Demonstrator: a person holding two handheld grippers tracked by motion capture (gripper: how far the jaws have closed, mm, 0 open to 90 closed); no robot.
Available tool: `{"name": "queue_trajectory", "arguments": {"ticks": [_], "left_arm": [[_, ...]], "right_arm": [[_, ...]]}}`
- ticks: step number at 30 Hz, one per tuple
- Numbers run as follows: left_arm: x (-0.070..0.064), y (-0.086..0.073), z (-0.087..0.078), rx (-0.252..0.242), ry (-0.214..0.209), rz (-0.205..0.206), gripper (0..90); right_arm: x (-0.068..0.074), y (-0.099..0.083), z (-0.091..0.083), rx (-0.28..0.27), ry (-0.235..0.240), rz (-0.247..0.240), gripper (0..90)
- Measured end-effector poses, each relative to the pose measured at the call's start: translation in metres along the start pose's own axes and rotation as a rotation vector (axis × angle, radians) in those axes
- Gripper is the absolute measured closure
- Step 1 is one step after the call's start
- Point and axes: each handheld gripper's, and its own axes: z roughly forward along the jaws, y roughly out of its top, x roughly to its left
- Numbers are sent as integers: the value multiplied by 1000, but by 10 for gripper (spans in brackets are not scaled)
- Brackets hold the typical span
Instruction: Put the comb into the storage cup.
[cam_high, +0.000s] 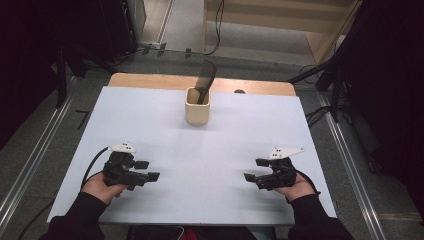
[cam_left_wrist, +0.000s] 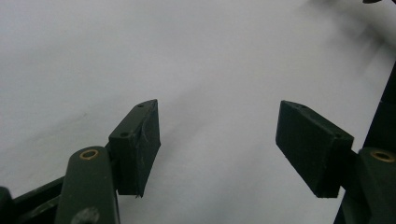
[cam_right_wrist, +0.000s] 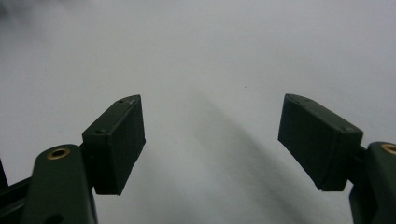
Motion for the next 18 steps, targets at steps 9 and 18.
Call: {"name": "queue_trajectory", "arguments": {"ticks": [9, 18], "left_arm": [[0, 0, 1, 8, 1, 7, 313], [0, 0, 1, 12, 2, 8, 313]], "right_arm": [[0, 0, 1, 3, 2, -4, 212], [0, 0, 1, 4, 1, -4, 212]]}}
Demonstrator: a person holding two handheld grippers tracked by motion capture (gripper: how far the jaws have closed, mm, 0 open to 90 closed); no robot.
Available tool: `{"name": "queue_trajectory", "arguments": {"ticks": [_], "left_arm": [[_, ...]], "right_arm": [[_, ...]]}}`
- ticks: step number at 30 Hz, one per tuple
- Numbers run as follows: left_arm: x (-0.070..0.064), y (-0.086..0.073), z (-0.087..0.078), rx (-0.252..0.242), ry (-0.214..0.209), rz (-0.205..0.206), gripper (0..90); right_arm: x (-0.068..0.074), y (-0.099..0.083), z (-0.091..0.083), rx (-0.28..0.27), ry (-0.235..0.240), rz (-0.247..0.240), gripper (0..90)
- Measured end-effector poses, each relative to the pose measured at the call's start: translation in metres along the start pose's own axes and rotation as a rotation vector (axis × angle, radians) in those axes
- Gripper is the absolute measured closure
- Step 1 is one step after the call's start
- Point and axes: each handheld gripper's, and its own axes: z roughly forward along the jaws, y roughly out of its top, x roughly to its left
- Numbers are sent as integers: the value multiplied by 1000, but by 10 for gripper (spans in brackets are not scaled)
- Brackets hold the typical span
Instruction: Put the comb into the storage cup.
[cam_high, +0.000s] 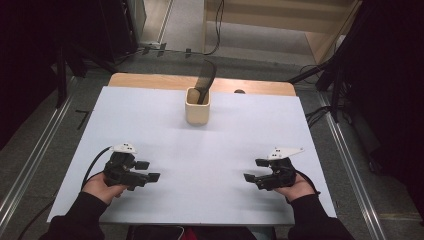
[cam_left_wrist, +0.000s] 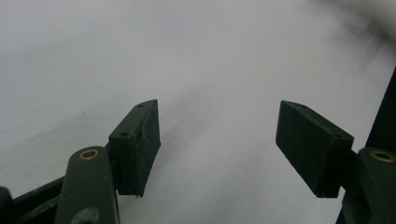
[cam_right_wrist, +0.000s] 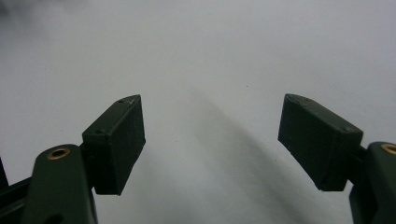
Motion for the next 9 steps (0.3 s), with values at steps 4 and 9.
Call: {"name": "queue_trajectory", "arguments": {"ticks": [4, 9], "left_arm": [[0, 0, 0, 4, 1, -1, 313], [0, 0, 1, 4, 4, -7, 313]], "right_arm": [[0, 0, 0, 1, 0, 1, 212], [0, 0, 1, 5, 0, 1, 212]]}}
